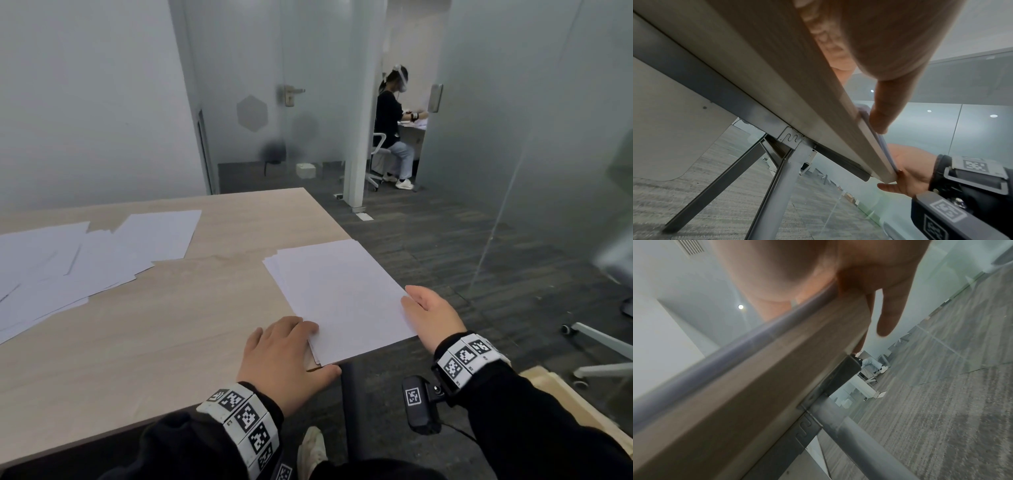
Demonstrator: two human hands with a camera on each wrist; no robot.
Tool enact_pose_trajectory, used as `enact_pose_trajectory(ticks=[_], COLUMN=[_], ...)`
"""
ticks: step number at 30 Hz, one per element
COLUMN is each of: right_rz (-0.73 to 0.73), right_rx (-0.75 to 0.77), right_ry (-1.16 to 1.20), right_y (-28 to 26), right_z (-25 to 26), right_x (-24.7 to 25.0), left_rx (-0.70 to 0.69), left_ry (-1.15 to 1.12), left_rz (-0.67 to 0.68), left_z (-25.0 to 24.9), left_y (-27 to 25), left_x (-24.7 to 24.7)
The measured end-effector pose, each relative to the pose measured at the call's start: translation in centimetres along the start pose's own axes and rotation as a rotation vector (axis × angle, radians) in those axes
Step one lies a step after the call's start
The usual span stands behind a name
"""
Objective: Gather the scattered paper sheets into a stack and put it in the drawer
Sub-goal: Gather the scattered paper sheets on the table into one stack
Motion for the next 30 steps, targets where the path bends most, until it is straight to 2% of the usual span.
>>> enact_pose_trajectory(ticks=[4,7,11,15,19,23,27,30], right_rz=[-0.126,-0.153,-0.033,0.143,0.309,0.384,0.411,0.438], right_rx=[0.029,0.138,0.271,0.253,0.098,-0.026,-0.014,0.064], right_ry=[-0.145,-0.139,0.088,0.302,0.430,0.467,0.446,0.405], right_y=[-0.4,-0.8,-1.5,-2.3,-2.2,-1.5,-0.7,0.1], right_z=[2.1,5.2,10.5,15.5,18.7,19.9,21.5,22.7], right_x=[0.0,-1.1,-4.7,-10.6,-17.6,-24.4,-29.3,-32.4], left_rx=[-0.013,0.027,0.099,0.235,0.406,0.581,0.683,0.709], left_ry=[-0.113,-0.392,-0.768,-1.052,-1.263,-1.411,-1.460,-1.470], left_rz=[0.037,0.097,0.125,0.057,-0.070,-0.274,-0.430,-0.520], left_z=[0.6,2.0,5.6,10.5,17.0,24.1,29.9,32.8], left_y=[-0.3,-0.4,-0.8,-1.8,-2.3,-2.3,-2.6,-2.4], left_x=[0.7,1.7,3.7,7.1,10.2,12.5,13.6,13.8])
Point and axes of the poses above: each hand's wrist, its own y-axis towards the middle knuckle, its own x-axis out of the back of the hand, z = x × y, the point moved 2 cm from there along y, towards the middle knuckle, and after that the axes turned 7 degrees about x, right-handed, at the moved point
